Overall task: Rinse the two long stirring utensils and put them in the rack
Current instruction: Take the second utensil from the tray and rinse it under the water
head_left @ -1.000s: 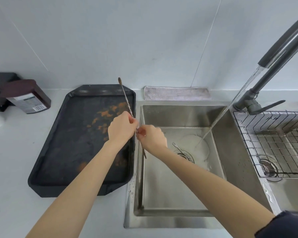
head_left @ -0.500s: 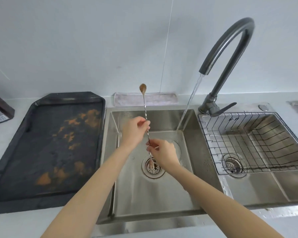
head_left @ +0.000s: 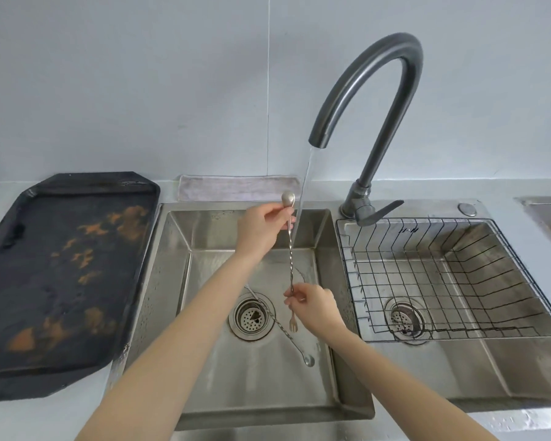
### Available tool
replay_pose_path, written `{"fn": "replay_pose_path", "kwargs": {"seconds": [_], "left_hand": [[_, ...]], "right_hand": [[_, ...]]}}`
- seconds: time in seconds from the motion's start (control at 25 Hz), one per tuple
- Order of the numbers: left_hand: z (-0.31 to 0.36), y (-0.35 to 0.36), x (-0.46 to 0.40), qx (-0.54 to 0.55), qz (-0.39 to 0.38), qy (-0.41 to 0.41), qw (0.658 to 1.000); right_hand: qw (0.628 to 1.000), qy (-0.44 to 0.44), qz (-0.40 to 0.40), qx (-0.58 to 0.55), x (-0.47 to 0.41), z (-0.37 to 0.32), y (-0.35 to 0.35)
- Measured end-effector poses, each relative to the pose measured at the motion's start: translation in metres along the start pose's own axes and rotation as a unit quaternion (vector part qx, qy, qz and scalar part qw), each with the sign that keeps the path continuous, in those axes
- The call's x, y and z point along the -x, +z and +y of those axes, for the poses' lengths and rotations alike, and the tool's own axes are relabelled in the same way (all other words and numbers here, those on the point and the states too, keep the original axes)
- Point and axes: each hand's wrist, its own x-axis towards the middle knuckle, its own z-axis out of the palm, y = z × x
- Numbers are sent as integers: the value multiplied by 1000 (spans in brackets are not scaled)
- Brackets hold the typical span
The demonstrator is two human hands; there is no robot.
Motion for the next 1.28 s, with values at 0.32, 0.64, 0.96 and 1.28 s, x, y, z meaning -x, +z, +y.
{"fn": "replay_pose_path", "kwargs": {"seconds": [0.32,0.64,0.96,1.28], "left_hand": [[8,21,-11,4,11,-20,1000],[7,29,-9,16,2,-25,1000],[4,26,-7,1,-9,24,1000],[12,27,-5,11,-69,-12,998]], "right_hand": [[999,6,-15,-32,-5,10,0],[999,14,0,-48,0,15,1],[999,7,29,-30,4,17,1],[999,12,36,-15,7,20,-1]]}}
